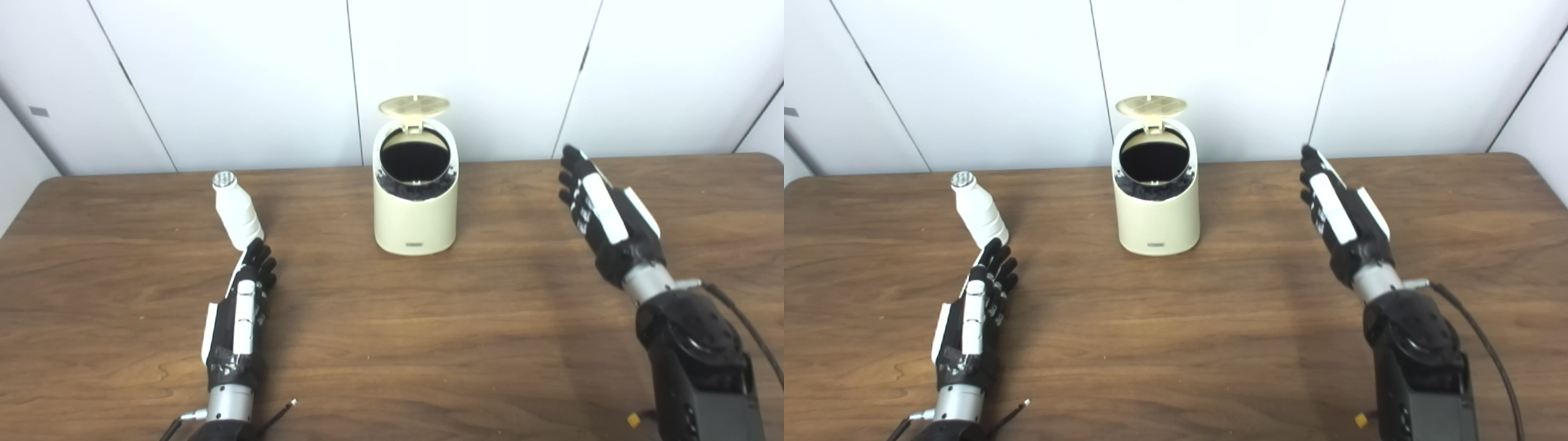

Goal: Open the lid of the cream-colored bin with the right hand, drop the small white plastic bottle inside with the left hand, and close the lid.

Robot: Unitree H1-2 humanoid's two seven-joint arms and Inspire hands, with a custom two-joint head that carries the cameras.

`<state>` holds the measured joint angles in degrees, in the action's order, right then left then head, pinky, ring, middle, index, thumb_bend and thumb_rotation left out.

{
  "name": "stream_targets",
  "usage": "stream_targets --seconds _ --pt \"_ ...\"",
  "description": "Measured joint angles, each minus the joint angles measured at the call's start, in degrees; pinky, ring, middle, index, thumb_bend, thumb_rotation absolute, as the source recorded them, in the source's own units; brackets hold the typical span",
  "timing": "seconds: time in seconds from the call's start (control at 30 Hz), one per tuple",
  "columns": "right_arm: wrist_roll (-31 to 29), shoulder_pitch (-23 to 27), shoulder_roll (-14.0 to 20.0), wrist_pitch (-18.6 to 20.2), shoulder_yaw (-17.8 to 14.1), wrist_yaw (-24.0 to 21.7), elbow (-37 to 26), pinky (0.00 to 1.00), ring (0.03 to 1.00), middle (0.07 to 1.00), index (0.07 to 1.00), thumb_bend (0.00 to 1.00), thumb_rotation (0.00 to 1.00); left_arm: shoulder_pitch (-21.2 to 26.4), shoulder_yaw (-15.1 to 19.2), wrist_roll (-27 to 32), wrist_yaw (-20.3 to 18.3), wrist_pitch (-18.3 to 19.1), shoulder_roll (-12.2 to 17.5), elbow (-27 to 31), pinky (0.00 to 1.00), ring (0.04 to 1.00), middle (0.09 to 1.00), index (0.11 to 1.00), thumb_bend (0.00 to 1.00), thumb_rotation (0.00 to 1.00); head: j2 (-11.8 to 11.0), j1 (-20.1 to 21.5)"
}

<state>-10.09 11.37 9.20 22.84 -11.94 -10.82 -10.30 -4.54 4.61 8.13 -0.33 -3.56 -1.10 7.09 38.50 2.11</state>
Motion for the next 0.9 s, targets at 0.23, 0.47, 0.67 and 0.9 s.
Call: stream_targets --seconds 0.23,0.47,0.67,0.9 --pt "-2.57 -4.95 -0.31 -10.89 -0.24 -0.59 7.09 1.0 1.0 1.0 1.0 0.68 1.0 0.03 0.4 1.31 -0.5 -0.02 1.36 -0.09 0.98 0.951 0.947 0.95 0.46 0.85 0.17 -0.88" --pt "-2.94 -5.53 -0.52 -18.53 0.24 -0.58 10.39 1.0 1.0 1.0 1.0 0.66 1.0 0.31 0.49 0.89 -0.25 0.31 2.14 -0.26 0.98 0.959 0.957 0.96 0.47 0.79 0.17 -2.29" --pt "-3.05 -6.18 -0.62 -21.97 0.35 -0.31 12.04 1.0 1.0 1.0 1.0 0.64 1.0 -0.06 0.23 -1.49 -0.17 2.59 3.46 0.79 0.98 0.957 0.953 0.969 0.5 0.68 0.0 -4.22" --pt "-2.76 -6.39 -0.59 -23.05 0.84 0.3 12.05 1.0 1.0 1.0 1.0 0.68 1.0 -3.38 0.22 -6.93 0.63 10.21 4.65 9.52 0.98 0.955 0.94 0.953 0.48 0.5 -0.17 -5.88"
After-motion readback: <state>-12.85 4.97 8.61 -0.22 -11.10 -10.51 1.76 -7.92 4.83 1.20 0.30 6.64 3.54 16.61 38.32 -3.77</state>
